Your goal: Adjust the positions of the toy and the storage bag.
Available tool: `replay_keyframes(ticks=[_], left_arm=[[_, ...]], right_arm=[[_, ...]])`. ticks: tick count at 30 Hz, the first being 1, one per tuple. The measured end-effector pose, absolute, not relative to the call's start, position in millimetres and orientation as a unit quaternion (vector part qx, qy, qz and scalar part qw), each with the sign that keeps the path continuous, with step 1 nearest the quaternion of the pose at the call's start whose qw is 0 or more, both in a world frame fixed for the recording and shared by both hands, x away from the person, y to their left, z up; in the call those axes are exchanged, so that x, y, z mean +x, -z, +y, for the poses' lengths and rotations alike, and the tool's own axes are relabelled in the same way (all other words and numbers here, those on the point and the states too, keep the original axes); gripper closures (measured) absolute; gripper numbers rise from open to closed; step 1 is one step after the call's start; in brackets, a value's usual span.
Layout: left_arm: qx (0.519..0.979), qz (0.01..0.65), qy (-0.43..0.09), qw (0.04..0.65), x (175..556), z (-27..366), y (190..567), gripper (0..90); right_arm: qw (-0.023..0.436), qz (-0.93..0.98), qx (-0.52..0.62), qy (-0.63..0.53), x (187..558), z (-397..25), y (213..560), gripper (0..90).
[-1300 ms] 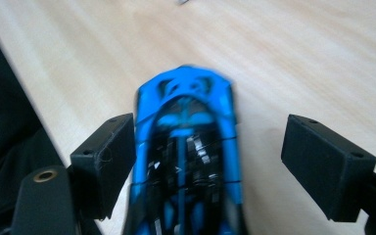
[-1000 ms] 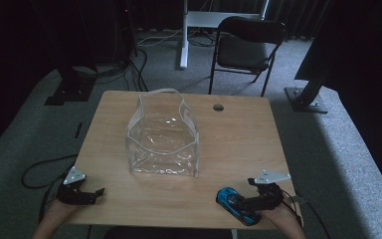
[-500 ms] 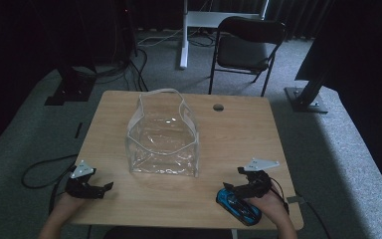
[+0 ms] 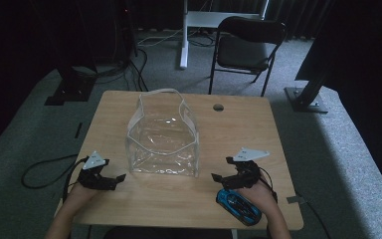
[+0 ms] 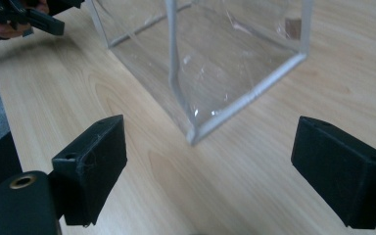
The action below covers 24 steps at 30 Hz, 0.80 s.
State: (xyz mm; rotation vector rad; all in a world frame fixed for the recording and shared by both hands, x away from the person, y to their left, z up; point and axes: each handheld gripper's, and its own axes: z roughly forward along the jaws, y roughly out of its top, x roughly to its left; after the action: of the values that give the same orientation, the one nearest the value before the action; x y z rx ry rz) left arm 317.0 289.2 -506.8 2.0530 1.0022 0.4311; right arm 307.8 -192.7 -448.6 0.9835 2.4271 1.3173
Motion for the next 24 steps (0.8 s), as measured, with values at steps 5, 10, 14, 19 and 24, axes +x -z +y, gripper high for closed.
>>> replay_keyframes(ticks=[5,10,14,19,24], left_arm=[[0.812,0.385,-0.171,0.403,323,278,503,6.3],[0.810,0.382,-0.170,0.410,329,271,499,6.3],[0.810,0.381,-0.170,0.412,334,267,498,6.3],[0.801,0.389,-0.169,0.423,340,265,497,13.0],[0.798,0.387,-0.163,0.433,345,261,495,21.4]], right_arm=[[0.098,0.828,0.317,-0.452,316,-176,443,12.5],[0.094,0.831,0.306,-0.455,326,-161,438,13.4],[0.083,0.828,0.302,-0.464,334,-152,434,14.7],[0.075,0.828,0.303,-0.465,342,-145,433,19.3],[0.070,0.827,0.305,-0.467,350,-138,435,30.4]])
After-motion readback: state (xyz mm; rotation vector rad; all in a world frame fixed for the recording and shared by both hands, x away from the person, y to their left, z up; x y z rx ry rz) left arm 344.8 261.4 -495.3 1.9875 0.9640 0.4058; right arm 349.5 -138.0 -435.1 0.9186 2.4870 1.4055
